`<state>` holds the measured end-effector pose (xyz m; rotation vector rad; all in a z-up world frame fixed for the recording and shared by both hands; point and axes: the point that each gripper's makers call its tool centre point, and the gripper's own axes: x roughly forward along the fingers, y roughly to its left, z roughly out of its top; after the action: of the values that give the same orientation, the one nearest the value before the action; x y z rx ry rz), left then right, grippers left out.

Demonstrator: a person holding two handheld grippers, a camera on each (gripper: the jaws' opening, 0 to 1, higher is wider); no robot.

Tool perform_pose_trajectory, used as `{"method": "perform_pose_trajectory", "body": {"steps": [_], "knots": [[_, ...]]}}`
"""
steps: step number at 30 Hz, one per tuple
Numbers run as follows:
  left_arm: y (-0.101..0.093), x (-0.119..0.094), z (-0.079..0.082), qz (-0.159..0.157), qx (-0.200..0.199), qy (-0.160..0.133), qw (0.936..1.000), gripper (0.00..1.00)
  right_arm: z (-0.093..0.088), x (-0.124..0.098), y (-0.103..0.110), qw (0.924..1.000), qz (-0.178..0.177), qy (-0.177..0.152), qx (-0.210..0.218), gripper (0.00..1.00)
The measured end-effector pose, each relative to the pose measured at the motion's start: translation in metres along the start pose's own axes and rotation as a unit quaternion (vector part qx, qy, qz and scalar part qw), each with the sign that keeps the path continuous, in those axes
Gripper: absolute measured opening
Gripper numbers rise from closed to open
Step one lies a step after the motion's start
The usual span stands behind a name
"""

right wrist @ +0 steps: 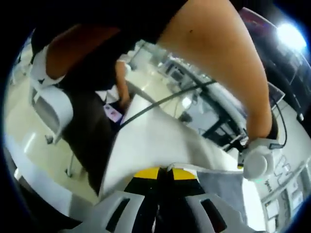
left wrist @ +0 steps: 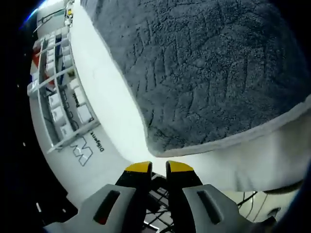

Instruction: Open the folded towel by lifting each exposed corner and separating the folded layers until the towel lies flat within the target outline without major curled edges

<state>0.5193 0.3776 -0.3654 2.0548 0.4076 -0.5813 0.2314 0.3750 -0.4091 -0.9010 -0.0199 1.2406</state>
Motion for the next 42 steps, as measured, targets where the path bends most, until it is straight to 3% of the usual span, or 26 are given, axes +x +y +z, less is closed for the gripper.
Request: {"method": "perform_pose_trajectory", "body": {"steps": [3, 5, 9, 10, 13, 16, 18, 20, 21, 22, 24, 25, 26, 28, 29, 30, 32, 36, 38, 42], "knots": [[0.006, -0.001, -0.007, 0.005, -0.015, 0.012, 0.9998, 0.25, 0.001, -0.004, -0.001, 1.0, 0.004, 0.0, 0.005, 0.09], [0.011, -0.004, -0.011, 0.012, -0.019, 0.018, 0.9996, 0.26, 0.001, -0.006, 0.0, 0.9999, 0.008, -0.002, 0.012, 0.12], [0.021, -0.011, -0.012, 0.02, -0.075, 0.005, 0.997, 0.3, 0.006, -0.011, 0.004, 0.9994, 0.023, -0.018, 0.016, 0.22], [0.02, -0.013, -0.016, 0.011, -0.095, 0.011, 0.9954, 0.33, 0.01, -0.013, 0.005, 0.9989, 0.029, -0.027, 0.024, 0.27], [0.028, -0.017, -0.027, 0.02, -0.104, 0.03, 0.9939, 0.49, 0.021, -0.017, 0.006, 0.9959, 0.047, -0.05, 0.058, 0.52], [0.035, -0.023, -0.033, 0.031, -0.17, 0.028, 0.9846, 0.69, 0.024, -0.02, 0.012, 0.9945, 0.069, -0.05, 0.06, 0.8], [0.038, -0.025, -0.033, 0.034, -0.195, 0.02, 0.98, 0.83, 0.024, -0.022, 0.016, 0.9938, 0.076, -0.05, 0.064, 0.84], [0.046, -0.03, -0.028, 0.044, -0.241, -0.005, 0.9696, 0.87, 0.026, -0.027, 0.017, 0.9924, 0.083, -0.056, 0.072, 0.9], [0.049, -0.033, -0.024, 0.045, -0.28, -0.023, 0.9585, 0.87, 0.026, -0.031, 0.015, 0.9922, 0.083, -0.057, 0.073, 0.97], [0.051, -0.036, -0.021, 0.041, -0.333, -0.037, 0.9413, 0.88, 0.024, -0.036, 0.011, 0.9929, 0.073, -0.054, 0.077, 1.0], [0.055, -0.044, -0.017, 0.029, -0.433, -0.055, 0.8992, 0.95, 0.022, -0.039, -0.008, 0.994, 0.038, -0.054, 0.087, 1.0], [0.058, -0.049, -0.014, 0.021, -0.479, -0.067, 0.875, 0.97, 0.026, -0.045, -0.014, 0.9924, 0.041, -0.074, 0.089, 1.0], [0.063, -0.055, -0.006, 0.006, -0.518, -0.094, 0.85, 0.98, 0.025, -0.05, -0.017, 0.9912, 0.046, -0.073, 0.101, 1.0], [0.087, -0.07, 0.01, 0.013, -0.584, -0.182, 0.791, 1.0, 0.024, -0.059, -0.027, 0.9894, 0.038, -0.073, 0.12, 1.0], [0.096, -0.078, 0.013, 0.018, -0.608, -0.207, 0.7664, 1.0, 0.025, -0.064, -0.034, 0.989, 0.03, -0.076, 0.123, 1.0], [0.099, -0.083, 0.013, 0.017, -0.622, -0.211, 0.754, 1.0, 0.026, -0.07, -0.042, 0.9886, 0.019, -0.081, 0.126, 1.0], [0.106, -0.091, 0.01, 0.025, -0.637, -0.207, 0.7423, 1.0, 0.028, -0.082, -0.06, 0.9874, -0.002, -0.089, 0.131, 1.0], [0.12, -0.109, 0.014, 0.052, -0.647, -0.215, 0.7295, 1.0, 0.026, -0.113, -0.097, 0.9832, -0.039, -0.101, 0.147, 1.0], [0.128, -0.119, 0.017, 0.063, -0.657, -0.226, 0.7166, 1.0, 0.022, -0.131, -0.114, 0.9802, -0.057, -0.107, 0.157, 1.0], [0.139, -0.129, 0.022, 0.074, -0.67, -0.243, 0.6971, 1.0, 0.013, -0.163, -0.147, 0.9739, -0.098, -0.111, 0.172, 1.0]]}}
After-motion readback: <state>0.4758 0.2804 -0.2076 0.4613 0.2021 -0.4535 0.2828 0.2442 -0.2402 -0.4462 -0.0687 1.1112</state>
